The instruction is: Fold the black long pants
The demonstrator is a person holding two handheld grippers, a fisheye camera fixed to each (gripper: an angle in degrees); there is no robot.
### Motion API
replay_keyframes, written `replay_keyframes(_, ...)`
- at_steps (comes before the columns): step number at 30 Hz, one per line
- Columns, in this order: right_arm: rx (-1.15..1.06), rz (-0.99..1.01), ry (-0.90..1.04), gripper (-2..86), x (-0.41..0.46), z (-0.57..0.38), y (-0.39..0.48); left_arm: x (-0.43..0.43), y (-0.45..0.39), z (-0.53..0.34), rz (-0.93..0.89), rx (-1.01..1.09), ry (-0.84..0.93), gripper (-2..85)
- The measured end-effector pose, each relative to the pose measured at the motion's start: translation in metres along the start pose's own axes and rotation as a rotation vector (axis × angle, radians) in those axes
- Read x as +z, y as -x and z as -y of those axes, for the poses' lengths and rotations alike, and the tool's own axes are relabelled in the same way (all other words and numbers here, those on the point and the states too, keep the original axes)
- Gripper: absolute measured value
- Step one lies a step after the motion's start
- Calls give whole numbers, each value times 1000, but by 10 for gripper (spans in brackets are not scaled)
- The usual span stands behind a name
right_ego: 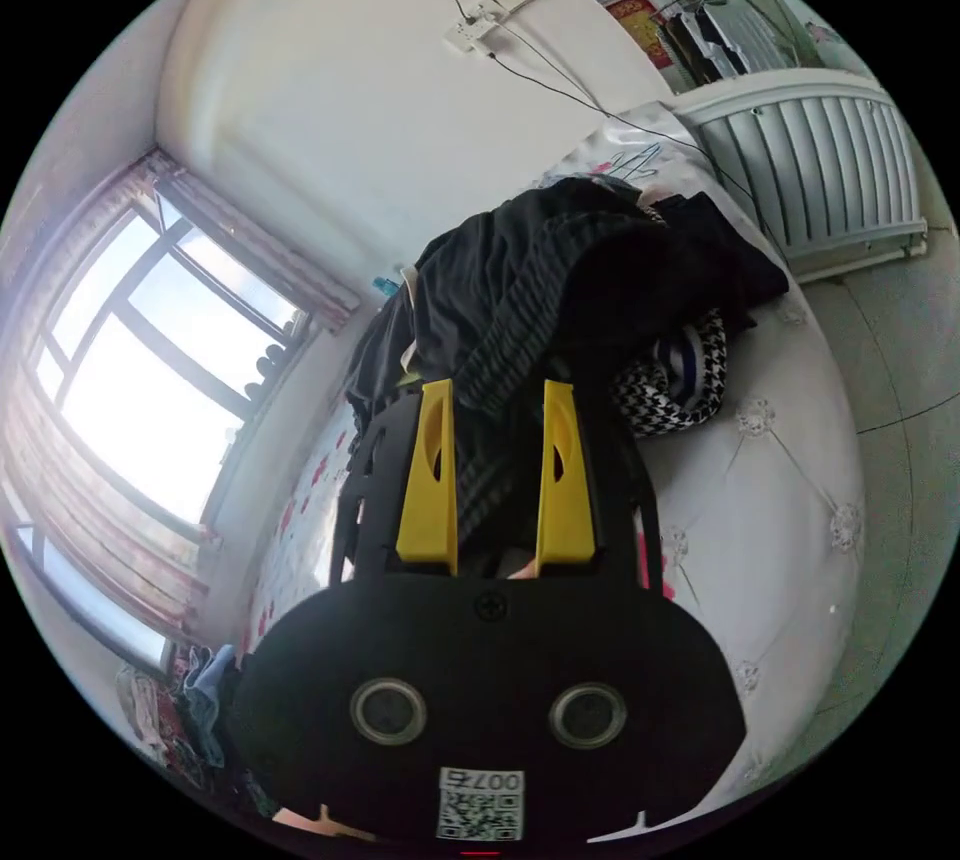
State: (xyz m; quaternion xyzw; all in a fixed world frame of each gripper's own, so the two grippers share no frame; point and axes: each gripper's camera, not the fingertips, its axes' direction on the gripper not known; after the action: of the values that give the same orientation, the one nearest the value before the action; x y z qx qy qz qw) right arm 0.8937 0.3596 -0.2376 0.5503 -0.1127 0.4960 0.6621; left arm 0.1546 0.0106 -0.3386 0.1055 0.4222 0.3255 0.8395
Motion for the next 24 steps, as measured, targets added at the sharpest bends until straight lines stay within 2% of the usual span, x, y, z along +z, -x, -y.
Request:
replay_keyframes(4, -16, -28, -44, 94, -10, 0, -2, -5, -6, -9, 20, 1, 9, -10)
replay_keyframes(6, 99, 82, -124, 84, -22, 11, -16, -7, -8, -14, 27, 16, 8, -10)
replay_keyframes(9, 230, 165, -141, 50, -26, 17, -26, -10, -8, -23, 31, 18, 4, -10)
replay_keyframes(13, 188, 460, -88, 15, -38, -5, -15, -15, -7, -43, 40, -1, -24, -9)
replay_keyframes(19, -195, 595, 204, -4, -92, -141, 91, -32, -4, -82, -35, 11, -31, -1)
replay_keyframes(22, -469, 609, 446, -5, -127, -249, 171, -49, -2, -115, -102, 38, -64, 9)
replay_keyframes(24, -664, 664, 680, -5, -157, -359, 236, -61, 2, -139, -149, 53, -94, 21)
